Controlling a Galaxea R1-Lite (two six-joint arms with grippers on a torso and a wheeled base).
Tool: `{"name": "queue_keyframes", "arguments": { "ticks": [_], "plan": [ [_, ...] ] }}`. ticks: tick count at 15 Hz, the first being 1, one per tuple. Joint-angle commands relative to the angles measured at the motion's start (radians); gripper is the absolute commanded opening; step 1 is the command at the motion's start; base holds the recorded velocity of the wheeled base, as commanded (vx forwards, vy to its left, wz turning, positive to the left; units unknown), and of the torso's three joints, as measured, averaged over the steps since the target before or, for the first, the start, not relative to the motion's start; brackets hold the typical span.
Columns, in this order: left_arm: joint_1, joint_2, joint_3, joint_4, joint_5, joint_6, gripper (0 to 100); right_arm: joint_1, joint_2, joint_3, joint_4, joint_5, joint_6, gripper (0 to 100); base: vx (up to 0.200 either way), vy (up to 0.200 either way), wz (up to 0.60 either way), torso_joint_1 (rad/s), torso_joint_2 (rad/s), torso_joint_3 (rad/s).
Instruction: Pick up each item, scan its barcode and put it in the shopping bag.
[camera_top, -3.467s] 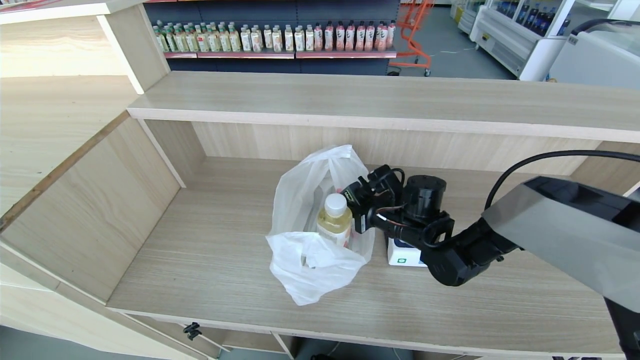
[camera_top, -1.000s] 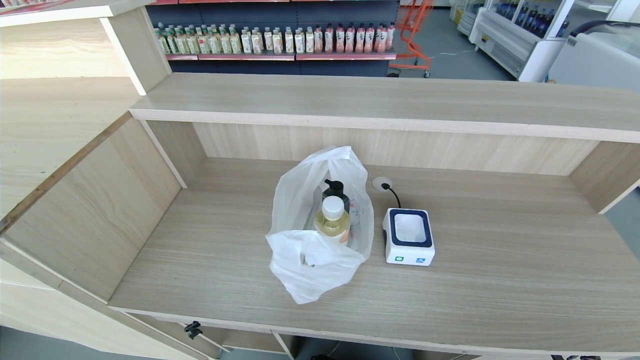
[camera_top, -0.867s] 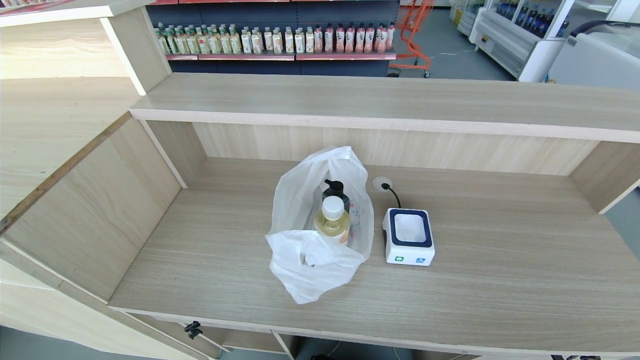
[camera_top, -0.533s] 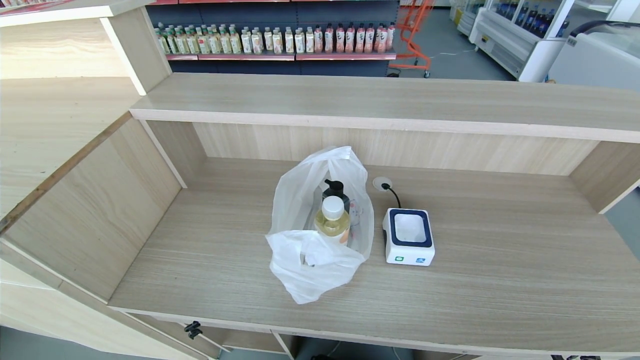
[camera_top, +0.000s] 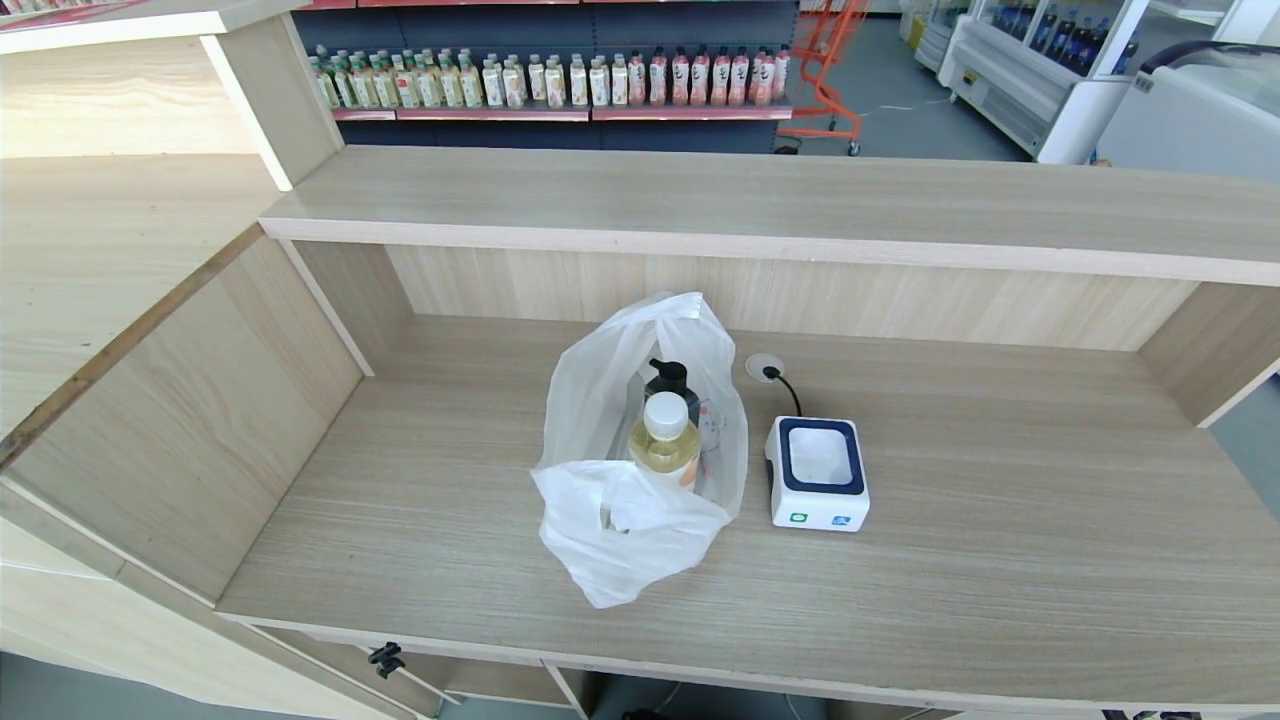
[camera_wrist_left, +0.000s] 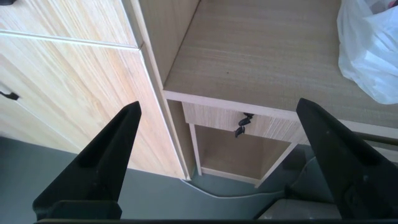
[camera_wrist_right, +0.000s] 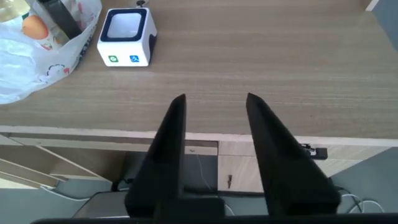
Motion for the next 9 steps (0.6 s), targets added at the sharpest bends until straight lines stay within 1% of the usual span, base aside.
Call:
{"name": "queue_keyframes", "arguments": {
  "ticks": [1,6,9],
  "plan": [
    [0.0,0.0,0.0,0.0,-0.001,0.0,100,-0.001,0.005,0.0,0.0,-0.002,0.015,0,0.0,0.0,0.0,0.0,0.0,0.0],
    [0.0,0.0,0.0,0.0,0.001,0.0,100,-0.001,0.005,0.0,0.0,-0.002,0.015,0,0.0,0.0,0.0,0.0,0.0,0.0],
    [0.0,0.0,0.0,0.0,-0.001,0.003,100,-0.001,0.005,0.0,0.0,-0.002,0.015,0,0.0,-0.2,0.0,0.004,0.0,0.001]
  ]
}}
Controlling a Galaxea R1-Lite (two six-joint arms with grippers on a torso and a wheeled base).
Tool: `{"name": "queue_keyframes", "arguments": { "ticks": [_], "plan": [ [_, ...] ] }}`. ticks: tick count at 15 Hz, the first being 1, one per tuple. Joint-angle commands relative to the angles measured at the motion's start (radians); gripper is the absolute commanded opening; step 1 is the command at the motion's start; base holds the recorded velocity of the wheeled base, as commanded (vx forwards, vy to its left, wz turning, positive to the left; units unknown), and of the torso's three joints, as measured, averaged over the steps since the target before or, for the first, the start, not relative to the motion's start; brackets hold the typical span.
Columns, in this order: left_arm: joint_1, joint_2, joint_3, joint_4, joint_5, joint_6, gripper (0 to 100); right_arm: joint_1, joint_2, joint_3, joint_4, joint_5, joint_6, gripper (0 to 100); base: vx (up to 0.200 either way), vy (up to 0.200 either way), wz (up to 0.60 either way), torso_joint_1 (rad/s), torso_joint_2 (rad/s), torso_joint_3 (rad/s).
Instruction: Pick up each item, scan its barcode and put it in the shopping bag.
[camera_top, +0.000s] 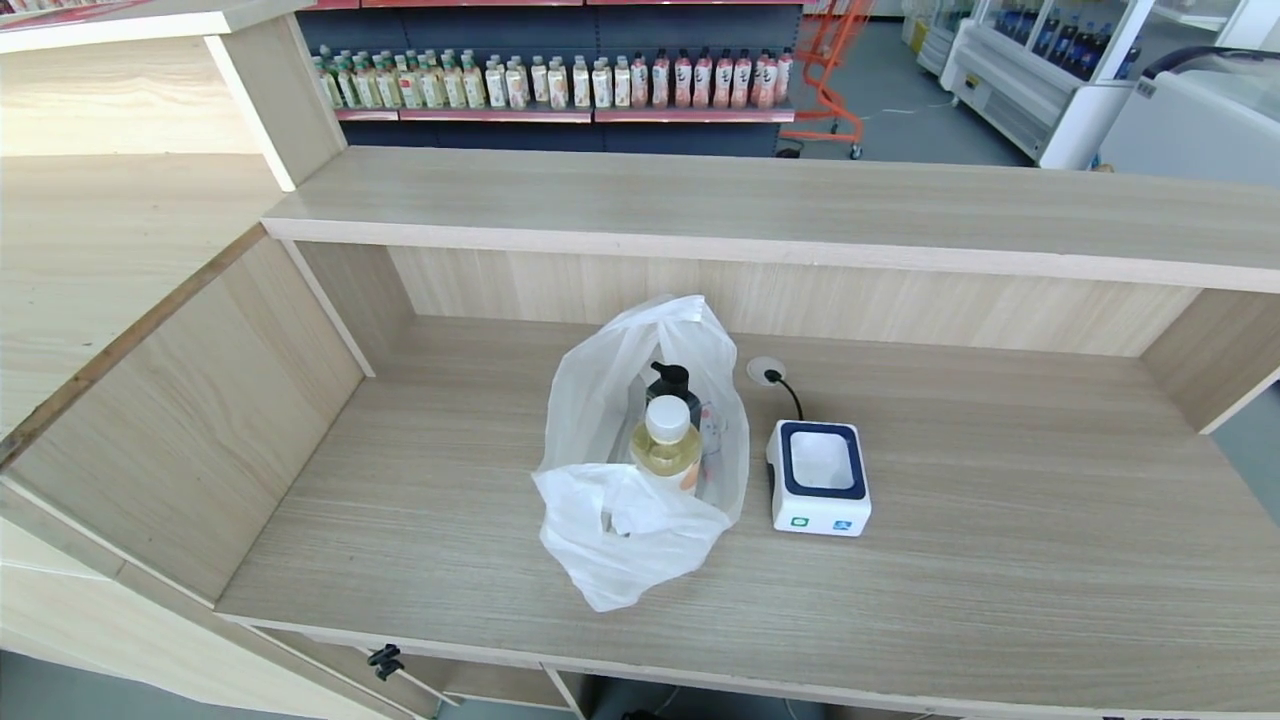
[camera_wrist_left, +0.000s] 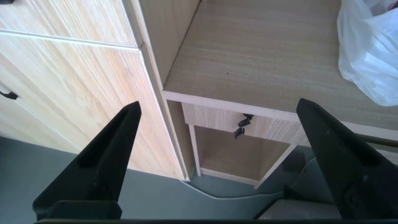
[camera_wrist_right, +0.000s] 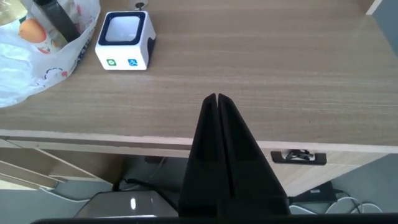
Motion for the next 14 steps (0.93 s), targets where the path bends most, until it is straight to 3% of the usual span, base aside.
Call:
{"name": "queue_keyframes", "arguments": {
  "ticks": [1,14],
  "plan": [
    [0.0,0.0,0.0,0.0,0.0,0.001,100,0.002,0.004,0.0,0.002,-0.001,0.0,0,0.0,-0.2,0.0,0.007,0.0,0.002],
    [0.0,0.0,0.0,0.0,0.002,-0.002,100,0.001,0.004,0.0,0.0,-0.001,0.0,0,0.015,0.0,0.0,0.0,0.0,0.0]
  ]
}}
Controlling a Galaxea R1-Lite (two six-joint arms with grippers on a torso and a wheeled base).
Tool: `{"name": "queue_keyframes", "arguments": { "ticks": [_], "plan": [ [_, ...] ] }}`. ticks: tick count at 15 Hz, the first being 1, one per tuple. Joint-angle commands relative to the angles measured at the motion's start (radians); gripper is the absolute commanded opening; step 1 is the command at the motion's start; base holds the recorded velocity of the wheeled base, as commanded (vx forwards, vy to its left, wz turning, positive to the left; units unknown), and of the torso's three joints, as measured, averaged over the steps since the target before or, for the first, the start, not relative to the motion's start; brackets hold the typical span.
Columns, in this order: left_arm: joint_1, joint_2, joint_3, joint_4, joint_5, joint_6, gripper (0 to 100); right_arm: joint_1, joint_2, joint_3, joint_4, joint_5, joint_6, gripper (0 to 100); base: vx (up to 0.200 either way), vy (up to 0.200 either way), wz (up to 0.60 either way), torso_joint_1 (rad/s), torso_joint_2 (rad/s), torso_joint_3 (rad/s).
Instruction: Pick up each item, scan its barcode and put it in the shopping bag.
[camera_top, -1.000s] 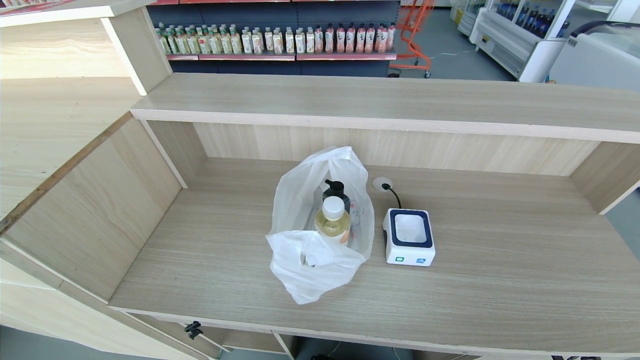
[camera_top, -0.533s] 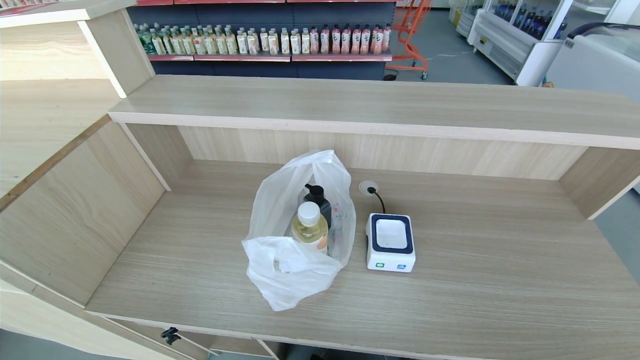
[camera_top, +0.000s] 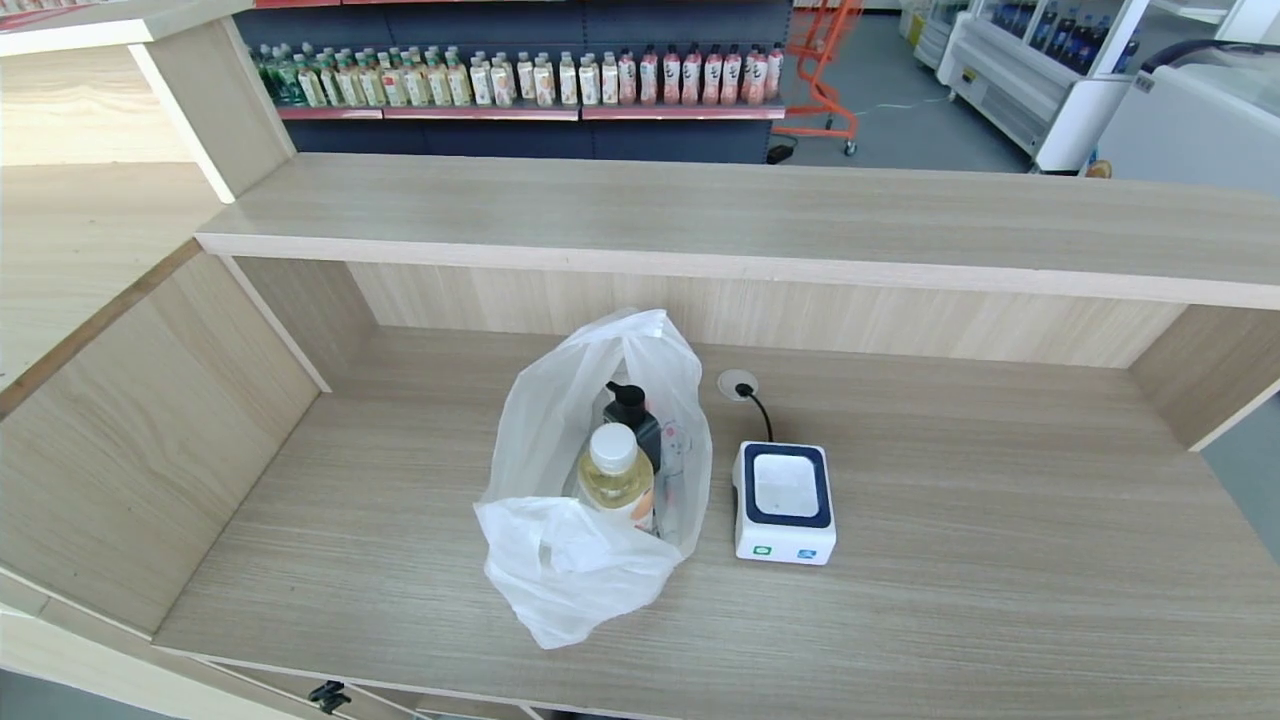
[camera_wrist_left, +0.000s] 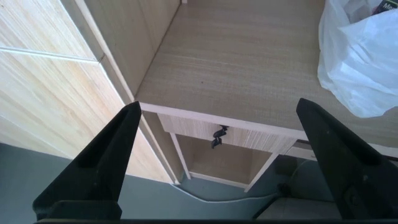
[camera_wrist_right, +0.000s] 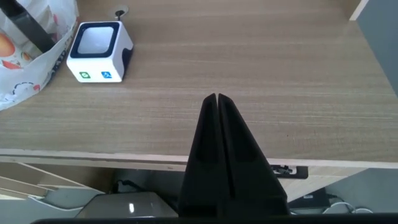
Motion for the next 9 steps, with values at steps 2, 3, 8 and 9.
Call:
{"name": "queue_keyframes", "arguments": {
  "ticks": [2,3,8,9],
  "plan": [
    [0.001,0.0,0.0,0.0,-0.001,0.0,100,0.002,0.003,0.0,0.0,0.0,0.0,0,0.0,0.0,0.0,0.0,0.0,0.0],
    [0.001,0.0,0.0,0.0,0.001,0.0,100,0.002,0.003,0.0,0.0,0.0,0.0,0,0.0,0.0,0.0,0.0,0.0,0.0],
    [0.001,0.0,0.0,0.0,-0.001,0.0,100,0.001,0.003,0.0,0.0,0.0,0.0,0,0.0,0.0,0.0,0.0,0.0,0.0],
    [0.001,0.0,0.0,0.0,-0.001,0.0,100,0.001,0.003,0.0,0.0,0.0,0.0,0,0.0,0.0,0.0,0.0,0.0,0.0]
  ]
}}
